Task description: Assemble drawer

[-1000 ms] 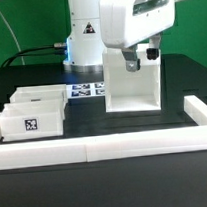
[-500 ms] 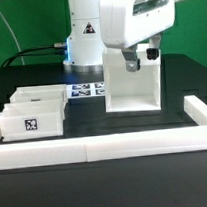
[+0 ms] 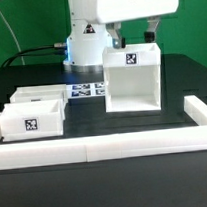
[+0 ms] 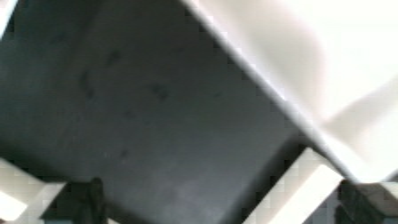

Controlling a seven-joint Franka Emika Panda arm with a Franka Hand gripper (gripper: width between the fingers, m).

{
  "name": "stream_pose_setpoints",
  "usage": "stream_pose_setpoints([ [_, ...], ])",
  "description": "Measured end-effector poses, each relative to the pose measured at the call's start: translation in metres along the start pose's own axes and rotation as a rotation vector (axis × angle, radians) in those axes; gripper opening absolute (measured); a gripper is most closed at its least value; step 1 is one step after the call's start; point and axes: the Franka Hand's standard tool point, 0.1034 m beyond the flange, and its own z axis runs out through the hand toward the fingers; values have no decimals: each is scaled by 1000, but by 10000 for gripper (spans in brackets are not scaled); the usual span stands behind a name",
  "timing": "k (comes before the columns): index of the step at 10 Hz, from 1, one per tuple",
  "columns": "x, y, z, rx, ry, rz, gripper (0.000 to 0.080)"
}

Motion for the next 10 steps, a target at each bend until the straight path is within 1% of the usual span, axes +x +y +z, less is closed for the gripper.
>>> stream_pose_setpoints([
  [1, -5, -8, -3, 3, -16, 40, 649],
  [2, -4, -5, -1, 4, -14, 16, 650],
  [5, -5, -5, 1, 5, -17, 17, 649],
  [6, -6, -5, 1, 10, -9, 55, 649],
  [7, -11, -3, -1, 16, 13, 157, 650],
  [8, -23, -8, -1, 17, 11, 285, 649],
  [9, -31, -17, 1, 9, 8, 396, 649],
  [10, -35, -28, 5, 10, -4, 501, 649],
])
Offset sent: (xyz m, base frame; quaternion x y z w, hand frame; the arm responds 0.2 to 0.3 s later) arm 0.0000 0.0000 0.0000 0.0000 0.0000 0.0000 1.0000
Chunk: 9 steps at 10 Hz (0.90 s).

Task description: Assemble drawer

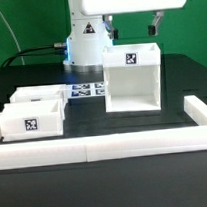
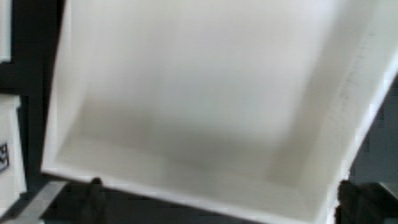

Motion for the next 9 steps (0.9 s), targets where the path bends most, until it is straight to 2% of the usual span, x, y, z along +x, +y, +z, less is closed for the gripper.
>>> stream_pose_setpoints([
  [5, -14, -50, 19, 14, -10, 228, 649],
  [7, -18, -58, 29, 16, -19, 219, 649],
  [9, -24, -56, 41, 12, -43, 216, 649],
])
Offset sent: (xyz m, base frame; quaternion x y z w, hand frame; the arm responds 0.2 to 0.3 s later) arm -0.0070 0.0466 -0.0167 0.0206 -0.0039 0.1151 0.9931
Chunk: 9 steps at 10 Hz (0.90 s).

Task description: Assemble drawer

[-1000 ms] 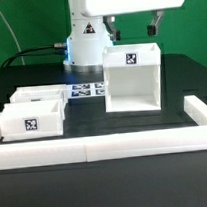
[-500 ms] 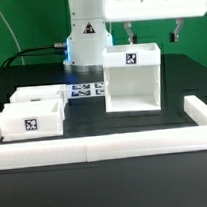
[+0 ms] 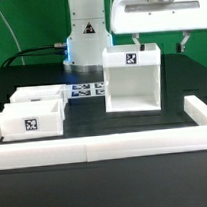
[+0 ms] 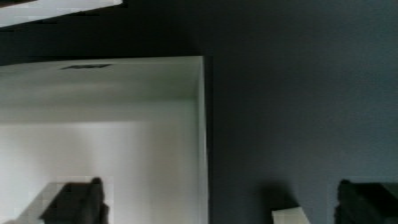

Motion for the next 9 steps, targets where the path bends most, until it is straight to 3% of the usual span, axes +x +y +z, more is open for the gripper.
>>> stream_pose_setpoints([
  [3, 1, 1, 4, 7, 5, -16, 649],
  [5, 3, 5, 4, 14, 3, -23, 392],
  [6, 2, 4, 4, 14, 3, -24, 392],
  [7, 2, 4, 4, 14, 3, -24, 209],
  [8, 2, 4, 4, 14, 3, -25, 82],
  [9, 2, 4, 4, 14, 3, -25, 82],
])
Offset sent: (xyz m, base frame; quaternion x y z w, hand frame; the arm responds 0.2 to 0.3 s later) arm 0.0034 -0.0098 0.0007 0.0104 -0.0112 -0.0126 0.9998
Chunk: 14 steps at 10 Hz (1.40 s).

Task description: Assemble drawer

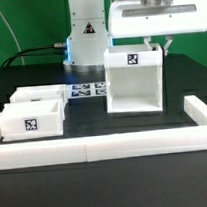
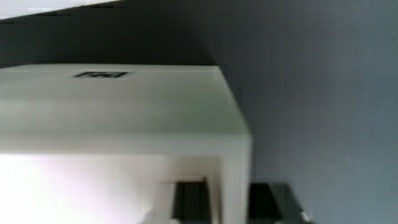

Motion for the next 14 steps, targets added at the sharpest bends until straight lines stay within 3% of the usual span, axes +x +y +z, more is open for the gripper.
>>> stream_pose_setpoints([
  [1, 0, 0, 0, 0, 0, 0, 36],
  [7, 3, 2, 0, -1, -3, -56, 36],
  [8, 14, 6, -2, 2, 2, -111, 37],
  [14, 92, -19, -6, 43, 78, -185, 38],
])
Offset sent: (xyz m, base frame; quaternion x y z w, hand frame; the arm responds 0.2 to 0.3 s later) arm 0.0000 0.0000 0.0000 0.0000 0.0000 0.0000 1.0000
